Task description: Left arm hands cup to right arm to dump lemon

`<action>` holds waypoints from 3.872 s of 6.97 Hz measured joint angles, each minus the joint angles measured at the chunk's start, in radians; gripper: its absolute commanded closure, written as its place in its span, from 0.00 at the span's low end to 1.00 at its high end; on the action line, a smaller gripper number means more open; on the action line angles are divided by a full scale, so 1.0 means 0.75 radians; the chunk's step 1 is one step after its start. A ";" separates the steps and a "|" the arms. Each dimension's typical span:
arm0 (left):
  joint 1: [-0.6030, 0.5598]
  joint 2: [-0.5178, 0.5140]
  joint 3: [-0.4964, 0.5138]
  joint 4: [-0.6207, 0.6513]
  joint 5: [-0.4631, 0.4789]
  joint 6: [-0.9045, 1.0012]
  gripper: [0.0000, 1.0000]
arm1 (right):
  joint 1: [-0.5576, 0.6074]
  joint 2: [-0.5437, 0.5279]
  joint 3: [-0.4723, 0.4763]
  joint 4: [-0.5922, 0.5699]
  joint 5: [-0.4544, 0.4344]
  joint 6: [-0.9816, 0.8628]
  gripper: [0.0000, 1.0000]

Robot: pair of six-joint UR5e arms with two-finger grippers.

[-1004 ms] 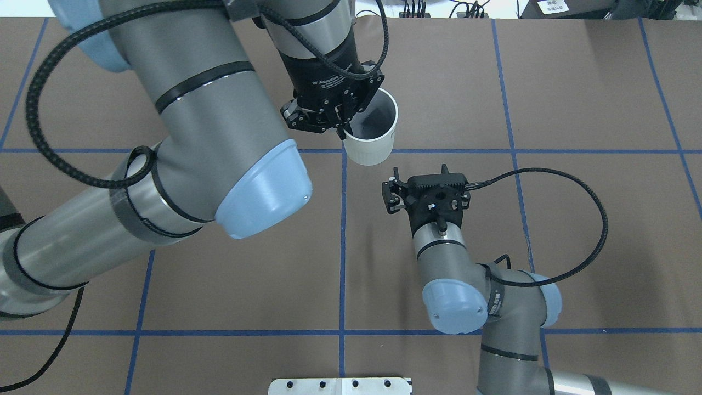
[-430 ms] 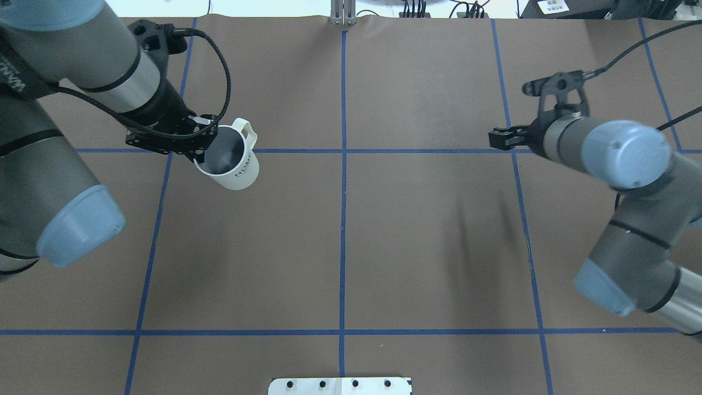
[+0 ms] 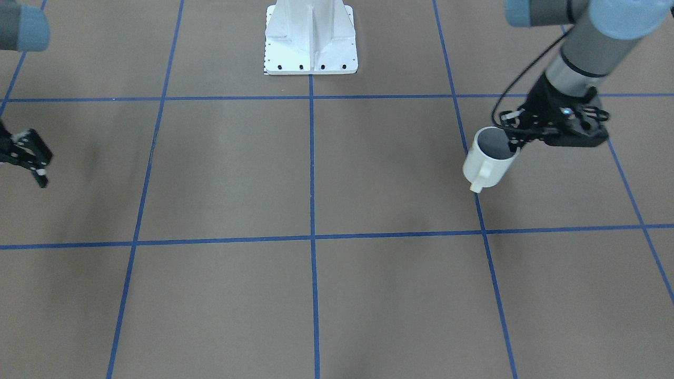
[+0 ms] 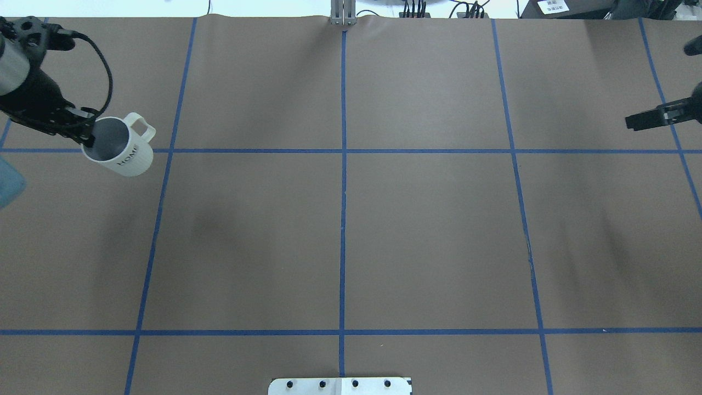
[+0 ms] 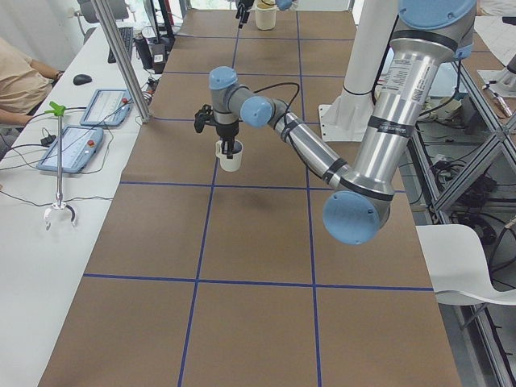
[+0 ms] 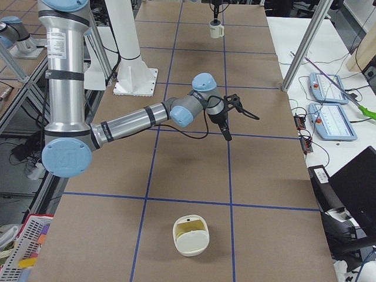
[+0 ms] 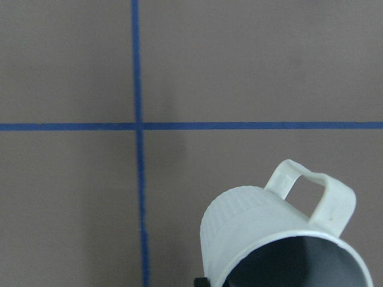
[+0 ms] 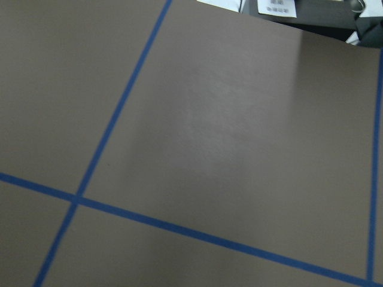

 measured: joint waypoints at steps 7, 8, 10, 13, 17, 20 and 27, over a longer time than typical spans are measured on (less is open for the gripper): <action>-0.035 0.135 0.298 -0.028 -0.178 0.356 0.79 | 0.205 -0.156 -0.066 -0.029 0.319 -0.146 0.00; -0.004 0.137 0.300 -0.028 -0.164 0.354 0.32 | 0.212 -0.155 -0.067 -0.030 0.335 -0.143 0.00; 0.013 0.142 0.272 -0.026 -0.155 0.353 0.00 | 0.214 -0.151 -0.067 -0.030 0.345 -0.137 0.00; -0.054 0.147 0.133 -0.017 -0.151 0.349 0.00 | 0.216 -0.150 -0.060 -0.028 0.347 -0.131 0.00; -0.292 0.253 0.026 -0.013 -0.155 0.523 0.00 | 0.283 -0.168 -0.070 -0.207 0.370 -0.287 0.00; -0.466 0.285 0.145 -0.020 -0.179 0.718 0.00 | 0.441 -0.157 -0.060 -0.588 0.395 -0.593 0.00; -0.487 0.299 0.202 -0.028 -0.165 0.721 0.00 | 0.511 -0.100 -0.047 -0.760 0.497 -0.657 0.00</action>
